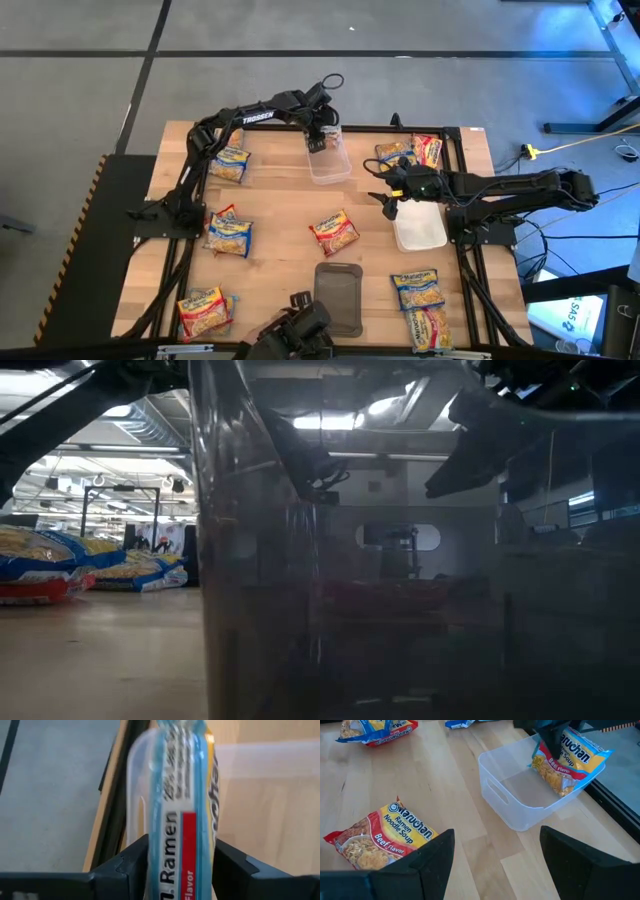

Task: Sort Maruchan noodles
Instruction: Put the center light blue noodle pack into the transparent bin, then put the bottom right blue noodle pack into the black bin

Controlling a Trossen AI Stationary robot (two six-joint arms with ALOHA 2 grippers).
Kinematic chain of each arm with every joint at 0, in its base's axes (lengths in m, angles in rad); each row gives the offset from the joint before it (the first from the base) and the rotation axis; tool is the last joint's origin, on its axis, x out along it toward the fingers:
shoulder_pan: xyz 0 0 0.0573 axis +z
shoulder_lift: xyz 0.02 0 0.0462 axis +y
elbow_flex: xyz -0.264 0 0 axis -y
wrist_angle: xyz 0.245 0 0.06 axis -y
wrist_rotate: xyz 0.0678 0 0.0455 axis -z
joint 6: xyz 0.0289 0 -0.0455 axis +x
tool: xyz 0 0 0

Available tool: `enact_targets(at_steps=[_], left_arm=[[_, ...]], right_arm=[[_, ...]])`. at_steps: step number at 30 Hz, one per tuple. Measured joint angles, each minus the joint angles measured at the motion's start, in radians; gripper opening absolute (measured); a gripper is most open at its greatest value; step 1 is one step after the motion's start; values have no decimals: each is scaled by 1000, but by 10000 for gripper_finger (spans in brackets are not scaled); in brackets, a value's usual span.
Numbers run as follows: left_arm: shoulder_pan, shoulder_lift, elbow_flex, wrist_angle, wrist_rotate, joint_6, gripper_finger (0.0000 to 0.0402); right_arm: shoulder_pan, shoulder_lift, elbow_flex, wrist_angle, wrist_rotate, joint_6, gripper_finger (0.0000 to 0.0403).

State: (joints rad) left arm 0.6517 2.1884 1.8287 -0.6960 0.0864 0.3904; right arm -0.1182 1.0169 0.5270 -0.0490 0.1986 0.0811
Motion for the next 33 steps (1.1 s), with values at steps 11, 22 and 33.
enact_targets(at_steps=[11,22,33], left_arm=[[1,-3,48,2,-111,-67,174],[-40,-46,48,-24,-135,-67,174],[-197,-220,49,-148,-122,-142,174]], right_arm=[[0,60,0,1,0,0,269],[0,66,0,3,-1,-3,269],[0,66,0,3,-61,53,269]])
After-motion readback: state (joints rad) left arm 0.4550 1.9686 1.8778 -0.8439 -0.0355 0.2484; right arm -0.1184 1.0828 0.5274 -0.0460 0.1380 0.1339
